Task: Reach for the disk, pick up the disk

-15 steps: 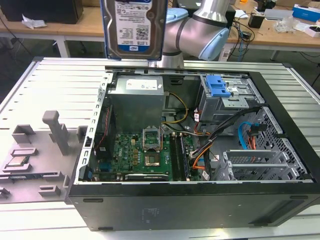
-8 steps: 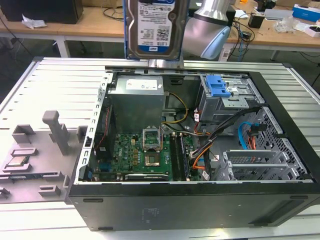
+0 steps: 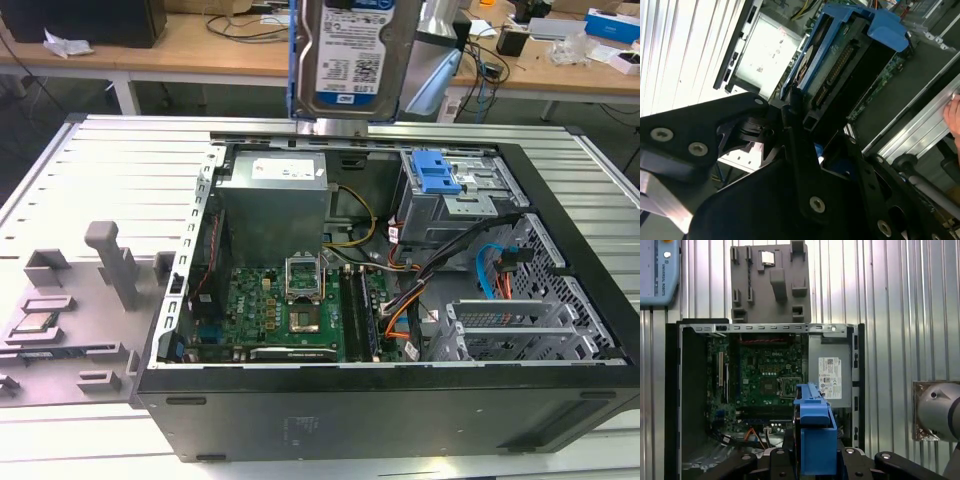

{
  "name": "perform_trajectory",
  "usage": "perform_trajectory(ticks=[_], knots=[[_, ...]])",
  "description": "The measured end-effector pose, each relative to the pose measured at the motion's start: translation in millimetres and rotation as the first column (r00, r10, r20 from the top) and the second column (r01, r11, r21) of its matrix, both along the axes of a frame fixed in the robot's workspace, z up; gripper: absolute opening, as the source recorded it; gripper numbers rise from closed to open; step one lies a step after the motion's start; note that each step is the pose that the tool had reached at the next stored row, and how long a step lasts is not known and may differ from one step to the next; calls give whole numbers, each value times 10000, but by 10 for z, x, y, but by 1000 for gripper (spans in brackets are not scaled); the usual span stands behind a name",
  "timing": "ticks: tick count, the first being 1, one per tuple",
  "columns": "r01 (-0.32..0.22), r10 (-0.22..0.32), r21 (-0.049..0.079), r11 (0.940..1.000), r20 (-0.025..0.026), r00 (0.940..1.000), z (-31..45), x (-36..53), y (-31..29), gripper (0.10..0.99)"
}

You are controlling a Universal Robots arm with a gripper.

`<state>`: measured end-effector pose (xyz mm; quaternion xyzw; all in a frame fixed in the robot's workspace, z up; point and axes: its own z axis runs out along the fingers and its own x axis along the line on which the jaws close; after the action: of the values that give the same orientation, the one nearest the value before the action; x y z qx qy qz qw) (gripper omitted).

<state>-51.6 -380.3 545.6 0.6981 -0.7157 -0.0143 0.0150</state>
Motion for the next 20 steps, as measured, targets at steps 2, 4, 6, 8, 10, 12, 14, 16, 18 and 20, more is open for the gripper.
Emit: perform_trajectory(ticks=[2,4,6,8,10,12,14,16,18,20], knots=[[1,-1,-1,10000,-2,10000,0,143,1,365],[1,-1,0,10000,-4,10000,0,277,1,365],[0,0,-1,10000,-6,10000,0,347,2,365],[1,-1,0,10000,-9,10000,0,459,4,365],[1,-1,0,10000,-10,10000,0,524,6,365],[-1,1,0,10000,-11,10000,0,570,7,365],[1,-1,0,10000,-12,10000,0,570,7,365],[1,-1,0,10000,-11,10000,0,570,7,365],[1,-1,2,10000,-11,10000,-6,570,7,365],[1,-1,-2,10000,-13,10000,-35,570,8,365]])
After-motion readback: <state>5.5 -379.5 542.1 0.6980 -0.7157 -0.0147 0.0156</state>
